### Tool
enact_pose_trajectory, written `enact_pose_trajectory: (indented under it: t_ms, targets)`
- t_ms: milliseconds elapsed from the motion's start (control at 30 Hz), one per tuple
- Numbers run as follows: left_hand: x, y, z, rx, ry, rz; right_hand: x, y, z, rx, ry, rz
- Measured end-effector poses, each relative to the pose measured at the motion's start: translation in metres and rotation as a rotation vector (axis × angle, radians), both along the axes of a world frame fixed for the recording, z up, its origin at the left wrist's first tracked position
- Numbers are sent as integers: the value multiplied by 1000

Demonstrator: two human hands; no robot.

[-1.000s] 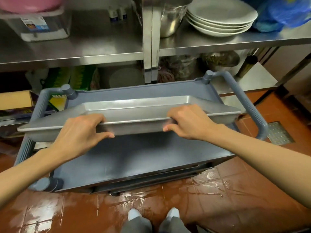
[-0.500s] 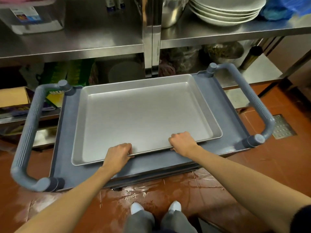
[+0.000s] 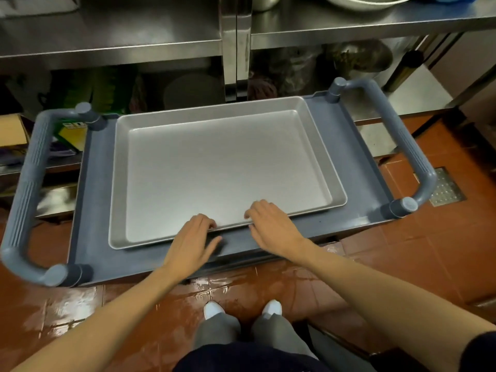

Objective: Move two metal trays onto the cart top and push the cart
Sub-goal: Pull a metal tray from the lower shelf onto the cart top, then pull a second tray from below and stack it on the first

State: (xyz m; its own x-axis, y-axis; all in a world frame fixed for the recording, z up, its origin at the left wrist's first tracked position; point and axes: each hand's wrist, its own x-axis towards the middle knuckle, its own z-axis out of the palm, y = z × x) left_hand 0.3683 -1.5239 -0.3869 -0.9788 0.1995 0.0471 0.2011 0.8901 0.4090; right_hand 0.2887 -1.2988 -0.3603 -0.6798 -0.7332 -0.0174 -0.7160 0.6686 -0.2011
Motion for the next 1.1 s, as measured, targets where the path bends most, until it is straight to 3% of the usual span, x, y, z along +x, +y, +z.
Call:
enact_pose_trajectory:
  t_ms: [67,167,333,467,667,833,1100]
  targets:
    - [20,11,-1,-6,6,-147,35,2,-1,-125,-51,208]
    - [48,22,-18,-102,-140,-343,80,8,-26,56,-202,410]
    - [55,17,-61,-162,-485,-263,79,17,-80,361,-417,116]
    - [40,4,-114,-197,-674,-117,57,17,-137,374,-492,-104]
    - [16,-3,-208,-139,-850,53,35,14,-231,442,-474,-223]
    - [6,-3,-267,-74,-867,45,32,6,-291,462,-460,-263]
    - [3,-11,-320,-163,-682,34,13,1,-350,471,-212,-259]
